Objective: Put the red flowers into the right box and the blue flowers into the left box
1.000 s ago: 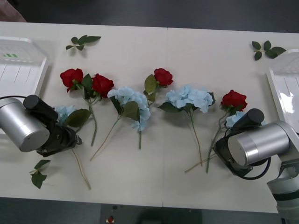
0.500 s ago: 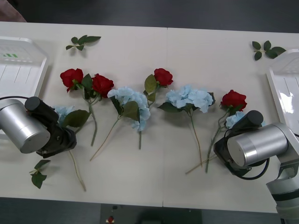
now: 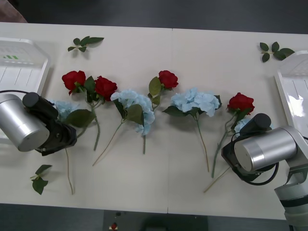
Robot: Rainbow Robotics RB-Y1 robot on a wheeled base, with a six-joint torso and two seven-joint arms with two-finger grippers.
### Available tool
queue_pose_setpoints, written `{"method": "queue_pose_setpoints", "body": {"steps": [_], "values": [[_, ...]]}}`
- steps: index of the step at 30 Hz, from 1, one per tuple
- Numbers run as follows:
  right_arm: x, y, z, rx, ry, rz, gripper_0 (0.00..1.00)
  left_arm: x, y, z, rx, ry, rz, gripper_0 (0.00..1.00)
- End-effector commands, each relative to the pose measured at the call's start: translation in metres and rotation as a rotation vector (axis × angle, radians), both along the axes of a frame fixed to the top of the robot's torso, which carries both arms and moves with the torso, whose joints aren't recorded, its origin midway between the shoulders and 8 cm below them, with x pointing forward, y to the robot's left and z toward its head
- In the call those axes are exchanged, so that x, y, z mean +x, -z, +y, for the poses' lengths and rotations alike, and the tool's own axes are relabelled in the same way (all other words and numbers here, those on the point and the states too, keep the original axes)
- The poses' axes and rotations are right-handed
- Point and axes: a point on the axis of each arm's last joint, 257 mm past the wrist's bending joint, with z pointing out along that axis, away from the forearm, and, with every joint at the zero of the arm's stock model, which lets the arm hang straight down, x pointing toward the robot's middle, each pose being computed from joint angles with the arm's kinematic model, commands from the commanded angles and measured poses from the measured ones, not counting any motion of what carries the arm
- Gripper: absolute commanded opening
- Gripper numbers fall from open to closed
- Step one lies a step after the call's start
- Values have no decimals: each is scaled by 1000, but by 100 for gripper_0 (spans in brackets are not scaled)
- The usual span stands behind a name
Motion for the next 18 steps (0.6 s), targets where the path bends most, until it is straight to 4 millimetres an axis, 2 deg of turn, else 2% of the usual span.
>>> {"method": "queue_pose_setpoints", "body": {"steps": [1, 2, 4, 5, 7, 8, 10, 11, 13, 18], "values": [[16, -36, 14, -11, -67, -73, 0, 32, -76, 20, 12, 11, -120, 0], [17, -39, 14, -14, -71, -78, 0, 33, -82, 20, 9, 13, -129, 0], [16, -54, 6, -42, -93, -93, 0, 44, -117, 28, 4, 10, -184, 0], [16, -58, 5, -49, -99, -98, 0, 47, -126, 30, 3, 8, -197, 0], [15, -74, -4, -84, -132, -115, 0, 58, -160, 41, 7, -1, -258, 0], [15, -78, -5, -90, -140, -118, 0, 62, -169, 44, 9, -7, -275, 0], [13, -94, -11, -127, -205, -133, 0, 76, -199, 62, 19, -40, -337, 0], [12, -98, -11, -136, -227, -138, 0, 80, -206, 66, 20, -49, -353, 0], [12, -116, -16, -184, -321, -161, 0, 95, -231, 91, 54, -73, -411, 0], [15, -154, -15, -234, -511, -222, 0, 119, -265, 141, 190, -62, -483, 0]]}}
